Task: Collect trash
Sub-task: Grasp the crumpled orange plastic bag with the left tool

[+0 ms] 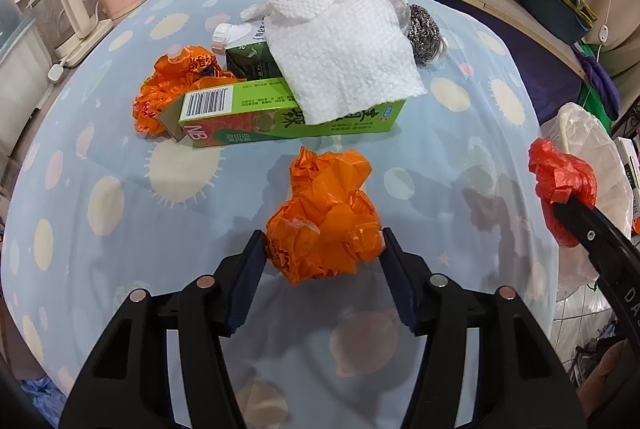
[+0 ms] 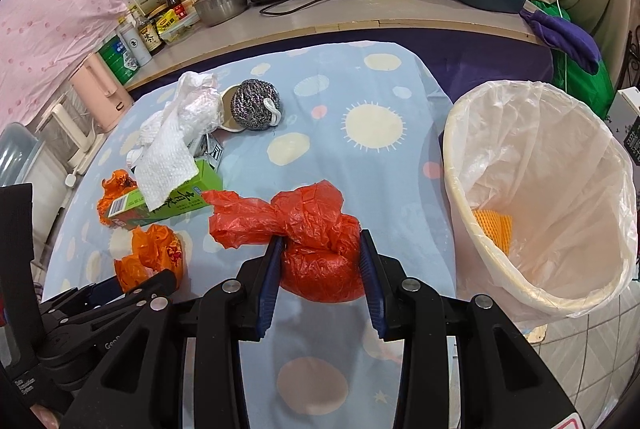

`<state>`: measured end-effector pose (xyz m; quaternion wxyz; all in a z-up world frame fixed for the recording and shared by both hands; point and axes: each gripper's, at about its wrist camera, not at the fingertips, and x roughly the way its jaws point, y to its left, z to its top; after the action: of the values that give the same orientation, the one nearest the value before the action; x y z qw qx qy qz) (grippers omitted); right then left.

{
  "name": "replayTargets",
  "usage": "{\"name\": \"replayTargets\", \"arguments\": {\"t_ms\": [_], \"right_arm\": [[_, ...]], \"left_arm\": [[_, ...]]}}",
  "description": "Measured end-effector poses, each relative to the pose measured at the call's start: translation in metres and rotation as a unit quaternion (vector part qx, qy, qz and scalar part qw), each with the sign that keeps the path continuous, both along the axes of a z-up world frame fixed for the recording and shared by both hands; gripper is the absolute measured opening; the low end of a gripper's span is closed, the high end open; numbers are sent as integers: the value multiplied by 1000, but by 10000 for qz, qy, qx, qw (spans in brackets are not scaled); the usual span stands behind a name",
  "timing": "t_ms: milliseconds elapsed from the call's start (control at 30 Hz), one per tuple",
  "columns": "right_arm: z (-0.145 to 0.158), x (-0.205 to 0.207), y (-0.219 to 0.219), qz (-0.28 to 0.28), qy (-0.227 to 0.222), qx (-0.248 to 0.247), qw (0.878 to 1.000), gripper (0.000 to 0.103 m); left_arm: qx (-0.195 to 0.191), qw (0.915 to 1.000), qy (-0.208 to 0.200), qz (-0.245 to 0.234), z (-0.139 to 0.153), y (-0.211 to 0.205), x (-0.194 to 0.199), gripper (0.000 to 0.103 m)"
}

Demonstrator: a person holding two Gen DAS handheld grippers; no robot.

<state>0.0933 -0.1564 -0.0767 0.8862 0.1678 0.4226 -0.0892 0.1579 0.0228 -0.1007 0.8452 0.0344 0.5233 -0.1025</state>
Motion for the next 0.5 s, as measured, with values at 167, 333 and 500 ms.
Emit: {"name": "replayTargets", "arguments": {"t_ms": [167, 333, 500], "right_arm": [[1, -5, 0, 1, -45, 34, 10000, 36], [5, -11, -4, -31, -120, 48, 9999, 36], [13, -19, -14, -149, -242, 33, 9996, 36]], "left_arm": [[10, 9999, -92, -42, 7, -2, -4, 48], [-2, 9998, -197, -97, 18, -6, -10, 47], [-82, 9992, -315, -217, 33, -13, -19, 46]]}}
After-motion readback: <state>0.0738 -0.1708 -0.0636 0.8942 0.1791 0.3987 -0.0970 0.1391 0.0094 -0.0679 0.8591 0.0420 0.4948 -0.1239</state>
